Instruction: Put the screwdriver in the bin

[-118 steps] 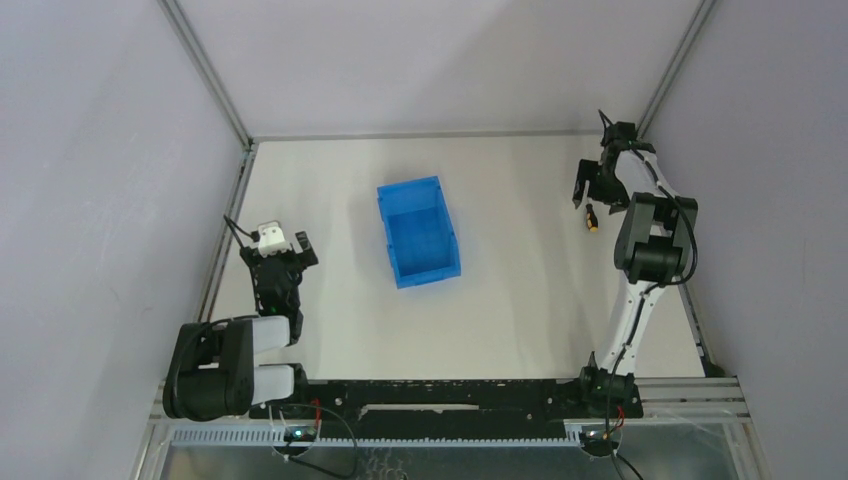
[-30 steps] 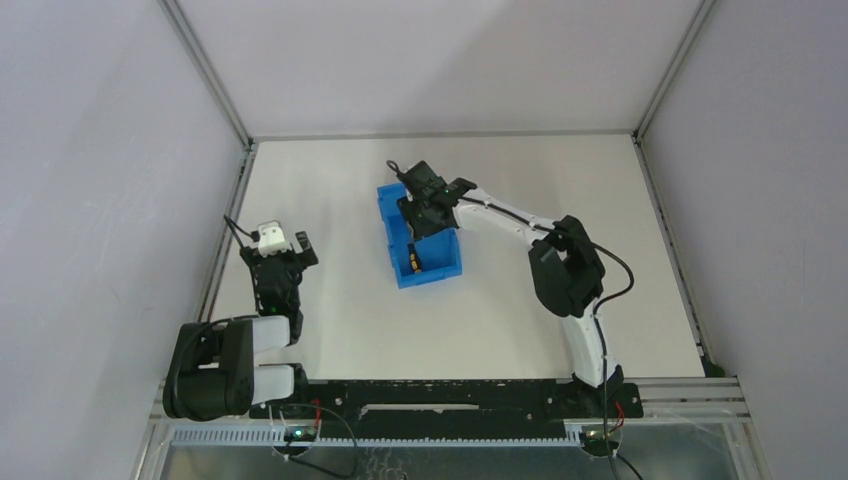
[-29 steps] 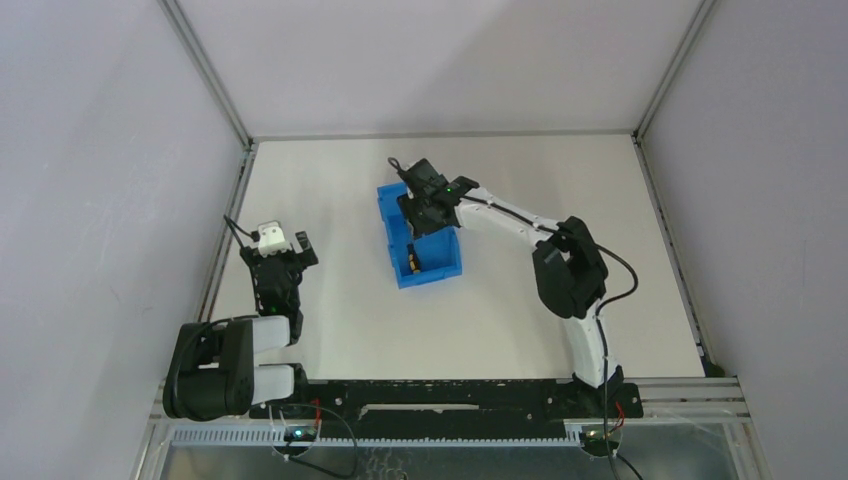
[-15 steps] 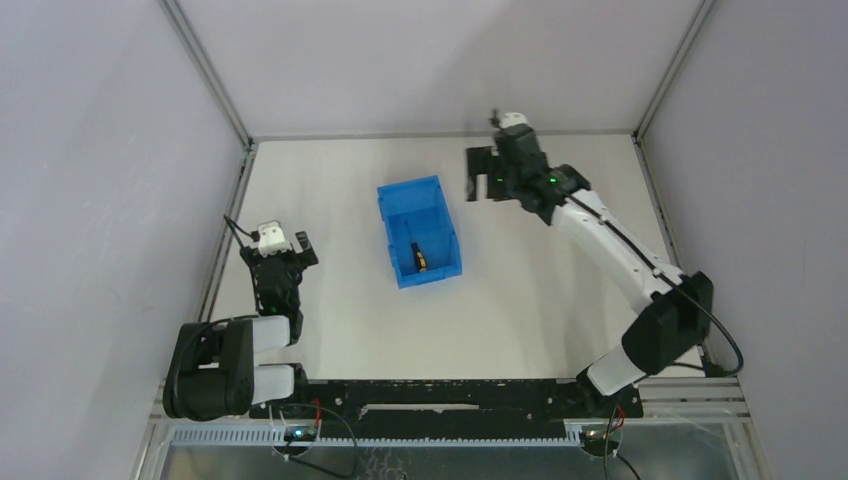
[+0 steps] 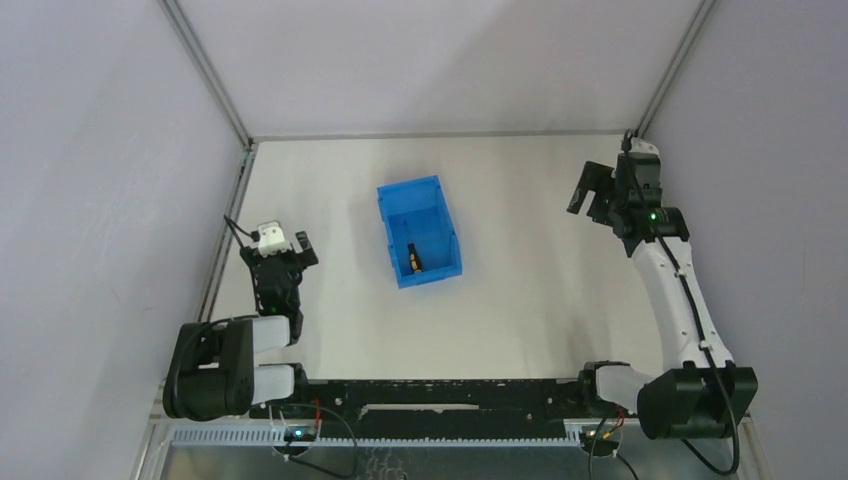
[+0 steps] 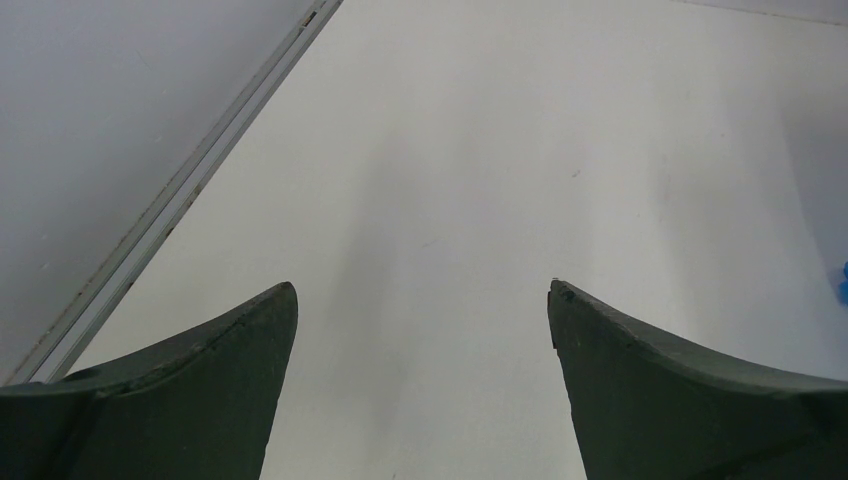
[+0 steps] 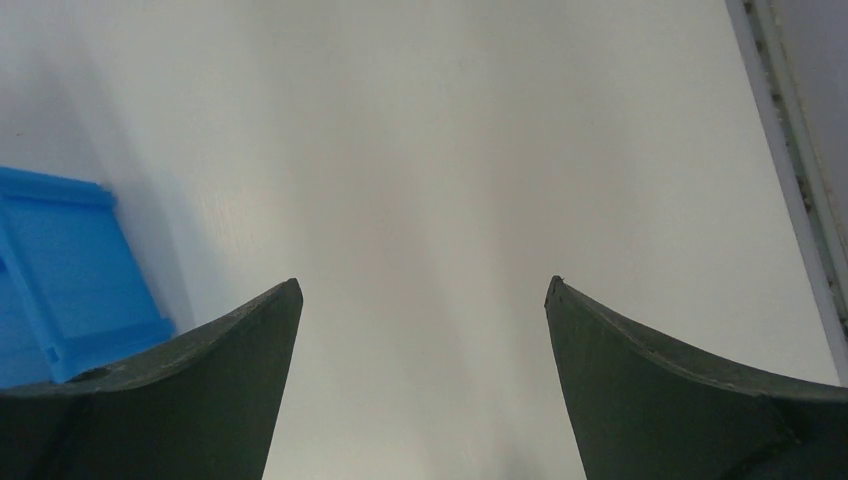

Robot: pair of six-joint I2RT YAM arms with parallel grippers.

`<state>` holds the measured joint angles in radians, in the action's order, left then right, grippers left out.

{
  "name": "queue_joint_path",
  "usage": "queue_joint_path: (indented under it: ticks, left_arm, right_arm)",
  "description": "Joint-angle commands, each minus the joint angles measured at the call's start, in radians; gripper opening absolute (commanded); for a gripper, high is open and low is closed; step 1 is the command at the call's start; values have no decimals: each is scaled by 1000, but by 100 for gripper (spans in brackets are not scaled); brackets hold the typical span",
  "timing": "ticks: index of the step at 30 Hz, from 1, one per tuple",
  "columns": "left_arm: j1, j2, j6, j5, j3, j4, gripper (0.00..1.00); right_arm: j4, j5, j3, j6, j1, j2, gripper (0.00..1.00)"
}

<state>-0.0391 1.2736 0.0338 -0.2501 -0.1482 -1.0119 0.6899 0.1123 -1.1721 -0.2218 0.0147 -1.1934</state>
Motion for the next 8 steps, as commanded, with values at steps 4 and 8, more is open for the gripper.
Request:
queue_joint_path:
  ticks: [4, 8]
  left_arm:
    - [4, -18, -17, 12, -48, -39, 100]
    - [4, -17, -17, 12, -47, -38, 100]
  right_arm:
    - [-51, -72, 34, 5, -7, 27, 100]
    - [-70, -70, 49, -4, -7, 33, 100]
